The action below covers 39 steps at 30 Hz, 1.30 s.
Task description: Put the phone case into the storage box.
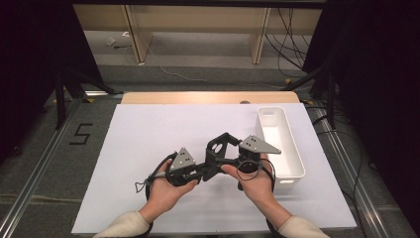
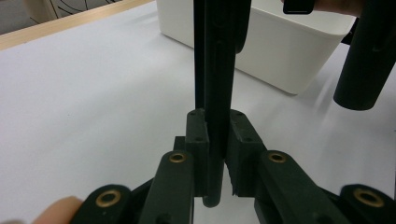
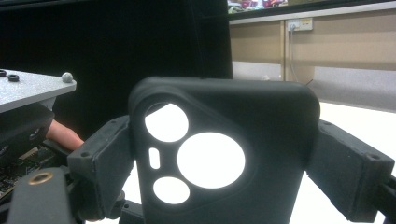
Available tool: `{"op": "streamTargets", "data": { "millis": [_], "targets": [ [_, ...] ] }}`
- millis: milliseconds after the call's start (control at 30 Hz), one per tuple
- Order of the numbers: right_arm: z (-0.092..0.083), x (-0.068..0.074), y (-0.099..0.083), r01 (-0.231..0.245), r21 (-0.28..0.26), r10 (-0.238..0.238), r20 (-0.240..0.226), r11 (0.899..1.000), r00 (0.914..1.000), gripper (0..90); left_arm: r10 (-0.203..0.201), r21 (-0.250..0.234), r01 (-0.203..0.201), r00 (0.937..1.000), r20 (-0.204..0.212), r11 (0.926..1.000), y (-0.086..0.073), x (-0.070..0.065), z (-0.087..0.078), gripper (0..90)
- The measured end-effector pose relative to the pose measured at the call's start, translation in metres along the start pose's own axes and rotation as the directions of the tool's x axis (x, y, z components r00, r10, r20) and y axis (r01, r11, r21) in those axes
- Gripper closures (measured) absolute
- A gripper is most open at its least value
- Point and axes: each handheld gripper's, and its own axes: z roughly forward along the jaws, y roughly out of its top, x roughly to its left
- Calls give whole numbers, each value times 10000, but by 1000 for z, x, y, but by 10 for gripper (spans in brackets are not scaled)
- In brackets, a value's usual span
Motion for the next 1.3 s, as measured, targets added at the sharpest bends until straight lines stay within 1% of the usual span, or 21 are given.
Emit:
{"op": "streamTargets", "data": {
  "millis": [333, 500, 600, 667, 800, 867, 933, 967, 1033, 1100, 1167, 1233, 1300],
  "targets": [
    [-1, 1, 1, -97, 77, 95, 195, 9999, 9998, 153, 53, -72, -53, 10000, 19, 10000, 0, 0, 0, 797],
    [-2, 1, 3, -210, 62, 208, 262, 9998, 9994, 155, 179, -179, -179, 9998, 14, 9997, 0, -1, 0, 792],
    [-2, 2, 4, -182, 45, 181, 286, 9998, 9994, 156, 359, -238, -360, 9993, -60, 9991, 0, -1, 0, 766],
    [-3, 1, 5, -176, 53, 174, 336, 9998, 9993, 156, 467, -313, -471, 9988, -120, 9984, 0, -1, -1, 710],
    [-5, -1, 7, -151, -11, 152, 414, 9999, 9990, 157, 427, -546, -424, 9991, 46, 9976, 1, 0, -3, 574],
    [-6, -2, 8, -189, -34, 190, 453, 9998, 9988, 157, 424, -593, -413, 9990, 169, 9974, 2, 0, -3, 472],
    [-7, -3, 9, -183, -73, 186, 502, 9998, 9986, 157, 449, -622, -436, 9988, 205, 9971, 2, -1, -5, 356],
    [-7, -4, 10, -192, -84, 196, 522, 9998, 9984, 157, 478, -571, -464, 9986, 243, 9973, 2, -1, -5, 299],
    [-8, -5, 11, -166, -101, 172, 547, 9998, 9984, 157, 543, -463, -534, 9983, 188, 9975, 1, -2, -7, 165],
    [-8, -6, 12, -153, -164, 163, 597, 9997, 9981, 157, 634, -498, -625, 9978, 178, 9968, 0, -2, -9, 134],
    [-9, -7, 13, -168, -140, 177, 646, 9998, 9978, 157, 774, -488, -766, 9969, 144, 9959, 0, -1, -12, 45],
    [-10, -7, 14, -176, -173, 187, 675, 9997, 9975, 157, 851, -556, -840, 9962, 171, 9949, -1, 0, -16, 10],
    [-11, -8, 15, -139, -183, 151, 691, 9997, 9975, 157, 894, -587, -886, 9959, 102, 9943, -2, 0, -19, 0]
  ]
}}
